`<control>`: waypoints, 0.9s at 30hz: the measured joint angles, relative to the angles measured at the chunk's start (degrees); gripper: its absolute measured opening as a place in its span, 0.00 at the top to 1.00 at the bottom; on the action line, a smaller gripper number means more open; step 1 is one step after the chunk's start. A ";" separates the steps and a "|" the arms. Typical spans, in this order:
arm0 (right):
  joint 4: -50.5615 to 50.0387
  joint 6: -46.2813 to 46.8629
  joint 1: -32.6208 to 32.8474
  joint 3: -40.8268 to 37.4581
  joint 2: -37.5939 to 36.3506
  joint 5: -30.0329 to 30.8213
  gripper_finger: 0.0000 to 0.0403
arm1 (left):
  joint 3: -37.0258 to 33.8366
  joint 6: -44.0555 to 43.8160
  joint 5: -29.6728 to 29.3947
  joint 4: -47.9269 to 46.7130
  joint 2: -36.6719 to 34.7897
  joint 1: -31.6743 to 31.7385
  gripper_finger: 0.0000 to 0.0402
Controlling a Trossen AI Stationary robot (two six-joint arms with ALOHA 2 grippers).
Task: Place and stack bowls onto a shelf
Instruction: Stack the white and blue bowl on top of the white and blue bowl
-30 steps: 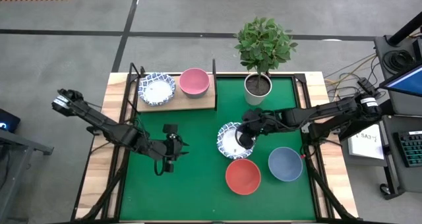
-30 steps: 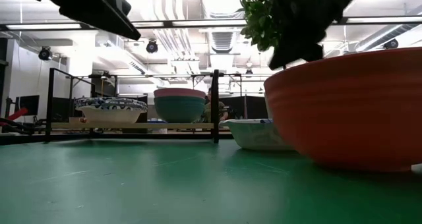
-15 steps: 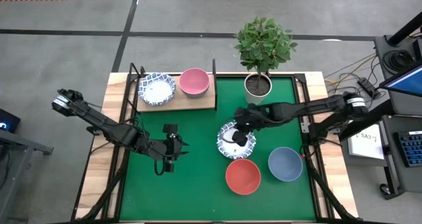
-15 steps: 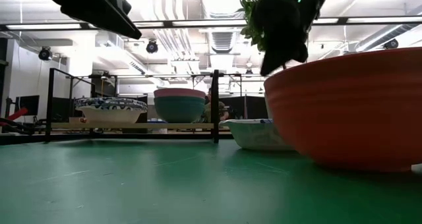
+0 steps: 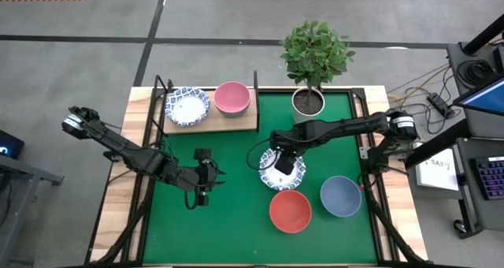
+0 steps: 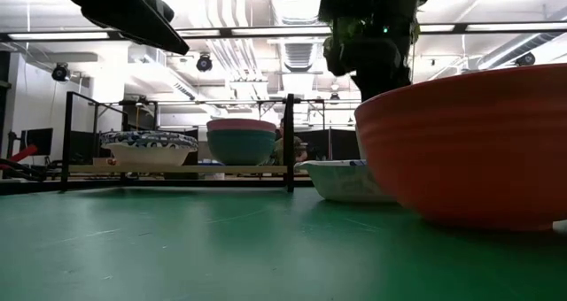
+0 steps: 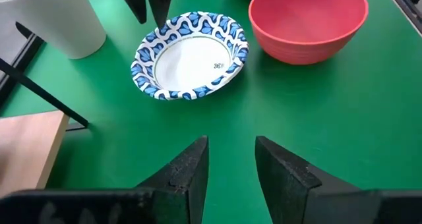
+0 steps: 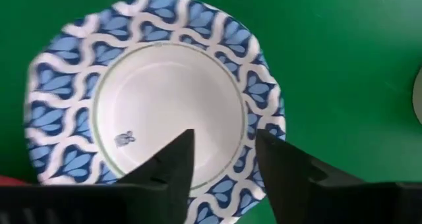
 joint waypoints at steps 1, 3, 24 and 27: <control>0.00 0.00 -0.33 -0.15 0.35 0.04 0.59 | 0.00 -0.23 0.00 -0.04 0.00 0.00 0.73; -0.22 -0.05 -0.85 -0.70 0.76 0.10 0.56 | 0.00 -0.61 0.00 0.04 0.00 0.00 0.73; 9.57 -3.63 -0.98 -10.84 1.55 3.12 0.51 | 0.00 -5.17 -6.67 2.26 0.02 0.00 0.73; 11.20 -3.48 -0.98 -12.27 1.55 3.10 0.51 | 0.00 -4.77 -8.40 3.02 0.02 0.00 0.73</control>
